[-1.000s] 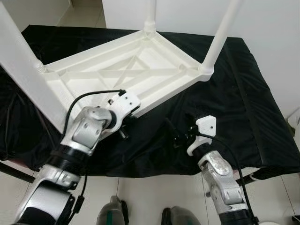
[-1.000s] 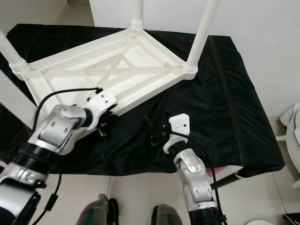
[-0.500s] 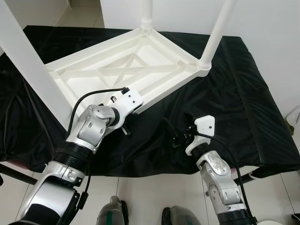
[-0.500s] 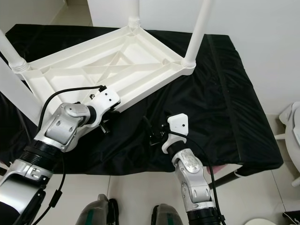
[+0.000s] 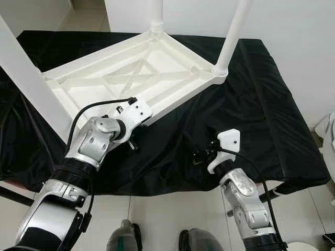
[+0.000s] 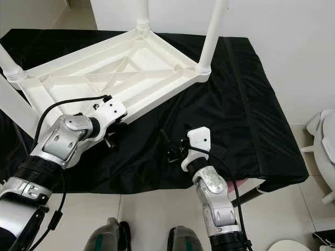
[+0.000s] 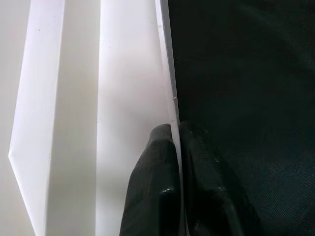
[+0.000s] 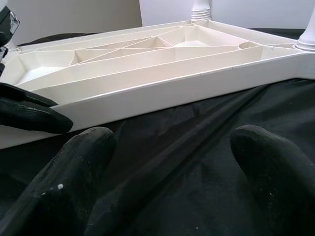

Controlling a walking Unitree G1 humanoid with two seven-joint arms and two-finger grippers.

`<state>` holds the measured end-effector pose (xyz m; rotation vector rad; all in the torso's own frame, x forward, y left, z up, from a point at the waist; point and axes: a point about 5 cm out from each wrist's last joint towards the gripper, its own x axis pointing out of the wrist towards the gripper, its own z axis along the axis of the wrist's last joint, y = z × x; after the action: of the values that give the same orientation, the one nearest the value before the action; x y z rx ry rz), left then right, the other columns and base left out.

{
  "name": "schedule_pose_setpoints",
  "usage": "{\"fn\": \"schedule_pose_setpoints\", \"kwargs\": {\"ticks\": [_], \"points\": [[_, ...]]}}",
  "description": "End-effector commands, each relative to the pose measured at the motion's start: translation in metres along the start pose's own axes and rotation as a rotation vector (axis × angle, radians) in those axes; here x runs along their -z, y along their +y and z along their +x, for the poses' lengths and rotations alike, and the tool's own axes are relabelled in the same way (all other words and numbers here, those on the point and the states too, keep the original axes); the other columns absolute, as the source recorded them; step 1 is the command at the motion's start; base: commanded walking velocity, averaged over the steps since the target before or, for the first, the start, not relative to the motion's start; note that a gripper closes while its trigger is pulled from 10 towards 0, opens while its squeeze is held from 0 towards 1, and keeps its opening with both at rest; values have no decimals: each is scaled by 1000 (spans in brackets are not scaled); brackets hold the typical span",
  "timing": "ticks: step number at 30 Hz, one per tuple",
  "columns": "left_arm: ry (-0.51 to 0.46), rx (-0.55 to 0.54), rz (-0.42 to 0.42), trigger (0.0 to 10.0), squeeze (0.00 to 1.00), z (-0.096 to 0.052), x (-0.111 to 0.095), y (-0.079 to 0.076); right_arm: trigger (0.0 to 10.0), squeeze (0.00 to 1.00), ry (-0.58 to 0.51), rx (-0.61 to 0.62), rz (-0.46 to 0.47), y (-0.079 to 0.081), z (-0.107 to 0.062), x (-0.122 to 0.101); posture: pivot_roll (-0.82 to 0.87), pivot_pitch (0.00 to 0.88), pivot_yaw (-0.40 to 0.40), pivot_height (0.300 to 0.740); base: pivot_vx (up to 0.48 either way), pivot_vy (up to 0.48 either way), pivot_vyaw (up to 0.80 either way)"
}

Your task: Building children table

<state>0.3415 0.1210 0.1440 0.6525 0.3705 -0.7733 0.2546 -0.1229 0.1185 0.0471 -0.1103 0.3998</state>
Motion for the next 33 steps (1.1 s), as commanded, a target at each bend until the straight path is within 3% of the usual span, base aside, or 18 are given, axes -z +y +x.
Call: {"fn": "schedule_pose_setpoints", "kwargs": {"ticks": [1, 2, 3, 5, 9, 10, 11, 12, 19, 23, 27, 29, 31, 32, 33], "points": [[12, -212, 25, 10000, 0, -7, 8, 15, 10000, 0, -1, 6, -17, -1, -2, -1, -126, 80, 14, 740, 0, 0, 0], [-24, -155, -30, 10000, 0, -6, 6, 8, 10000, 0, 1, 12, -20, -2, -4, -1, -131, 84, 16, 740, 0, 0, 0], [-80, -81, -87, 10000, 1000, -7, 1, 0, 10000, 0, 3, 20, -23, -3, -5, 0, -134, 85, 17, 740, 0, 0, 0], [-166, 23, -143, 10000, 1000, -13, -7, -10, 10000, 0, 6, 29, -25, -5, -7, 0, -135, 87, 17, 740, 0, 0, 0], [-217, 63, -141, 10000, 1000, -19, -12, -14, 10000, 0, 7, 31, -25, -5, -7, 0, -134, 86, 18, 740, 0, 0, 0], [-236, 74, -128, 10000, 353, -23, -14, -15, 10000, 0, 7, 31, -25, -4, -7, 0, -132, 85, 19, 740, 0, 0, 0], [-246, 80, -120, 10000, 353, -25, -15, -15, 10000, 0, 7, 31, -25, -4, -7, 1, -132, 85, 19, 740, 0, 0, 0], [-249, 76, -111, 10000, 0, -28, -15, -15, 10000, 0, 7, 32, -25, -5, -6, 1, -131, 84, 20, 740, 0, 0, 0], [-282, 28, -115, 10000, 0, -38, -17, -20, 10000, 0, 5, 36, -25, -5, -5, 1, -123, 87, 20, 740, 0, 0, 0], [-340, 3, -151, 10000, 0, -44, -20, -29, 10000, 0, 2, 44, -23, -5, -4, 1, -120, 86, 19, 740, 0, 0, 0], [-437, 18, -210, 10000, 0, -57, -22, -50, 10000, 0, -8, 69, -40, -10, -1, -1, -111, 87, 11, 740, 0, 0, 0], [-437, 18, -210, 10000, 0, -57, -22, -50, 10000, 0, -8, 69, -40, -10, -1, -1, -111, 87, 11, 740, 0, 0, 0], [-496, -14, -288, 10000, 0, -67, -22, -59, 10000, 0, -11, 76, -46, -13, 1, -2, -103, 89, 7, 740, 0, 0, 0], [-496, -14, -288, 10000, 0, -67, -22, -59, 10000, 0, -11, 76, -46, -13, 1, -2, -103, 89, 7, 740, 0, 0, 0], [-557, -60, -368, 10000, 0, -74, -24, -62, 10000, 0, -12, 79, -51, -16, 3, -3, -101, 87, 6, 740, 0, 0, 0]]}}
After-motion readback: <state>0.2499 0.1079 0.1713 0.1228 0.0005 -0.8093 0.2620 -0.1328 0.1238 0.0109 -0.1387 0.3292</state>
